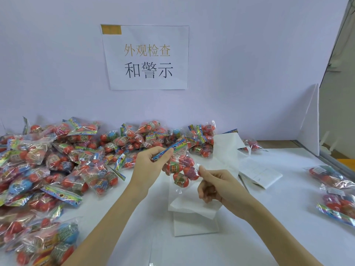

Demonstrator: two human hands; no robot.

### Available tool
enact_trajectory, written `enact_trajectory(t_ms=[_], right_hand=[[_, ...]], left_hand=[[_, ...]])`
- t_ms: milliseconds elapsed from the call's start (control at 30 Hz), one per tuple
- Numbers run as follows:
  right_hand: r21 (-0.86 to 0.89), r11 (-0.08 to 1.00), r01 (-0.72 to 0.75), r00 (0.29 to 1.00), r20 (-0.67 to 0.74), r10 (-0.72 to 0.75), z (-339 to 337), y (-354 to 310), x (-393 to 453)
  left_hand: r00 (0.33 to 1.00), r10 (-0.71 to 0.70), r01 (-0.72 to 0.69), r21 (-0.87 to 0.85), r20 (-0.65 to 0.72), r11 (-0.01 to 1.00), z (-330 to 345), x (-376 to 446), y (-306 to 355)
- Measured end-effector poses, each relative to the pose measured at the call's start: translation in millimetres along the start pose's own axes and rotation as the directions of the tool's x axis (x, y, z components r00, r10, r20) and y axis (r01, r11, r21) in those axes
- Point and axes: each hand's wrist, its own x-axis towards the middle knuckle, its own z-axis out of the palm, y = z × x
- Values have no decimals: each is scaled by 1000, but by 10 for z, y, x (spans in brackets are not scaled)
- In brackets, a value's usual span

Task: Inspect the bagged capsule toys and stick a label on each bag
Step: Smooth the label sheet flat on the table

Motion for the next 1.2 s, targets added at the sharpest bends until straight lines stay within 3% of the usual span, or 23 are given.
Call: enact_trajectory(t_ms=[167, 267, 367, 433, 500, 600, 733, 800, 900, 1200], right_hand=[[-46, 999, -21, 999, -35, 19, -6, 5, 8], [-176, 974, 141, 988, -41, -151, 15, 56, 13], [-532, 743, 407, 882, 19, -470, 29, 127, 32], [-649, 606, 460, 798, 3, -603, 25, 146, 62], [-684, 587, 432, 758, -77, -648, 24, 121, 58], [-618, 710, 336, 801, -208, -561, 12, 75, 34], [-519, 820, 239, 867, -267, -422, 7, 16, 4], [-473, 853, 219, 901, -239, -363, 22, -18, -28], [-367, 905, 217, 940, -171, -294, 66, -39, -37], [-95, 982, 166, 951, -246, -185, 71, -89, -66]], left_hand=[[1000, -12, 12, 18, -18, 1000, 6, -5, -7], [990, -111, 103, -102, -82, 989, -8, 15, -14], [979, -197, 182, -198, -55, 963, -8, 12, -41], [973, -232, 226, -225, -1, 948, 8, -8, -27], [957, -278, 289, -214, 78, 933, 22, -31, 12], [912, -335, 398, -321, 235, 859, 56, -13, 80], [956, -147, 166, -54, 253, 985, 51, -25, 9], [972, -156, 151, 40, 176, 988, 43, -29, -36], [983, -147, 138, 86, 110, 987, 22, -6, -66], [958, -67, 25, 151, 278, 988, -62, -19, 25]])
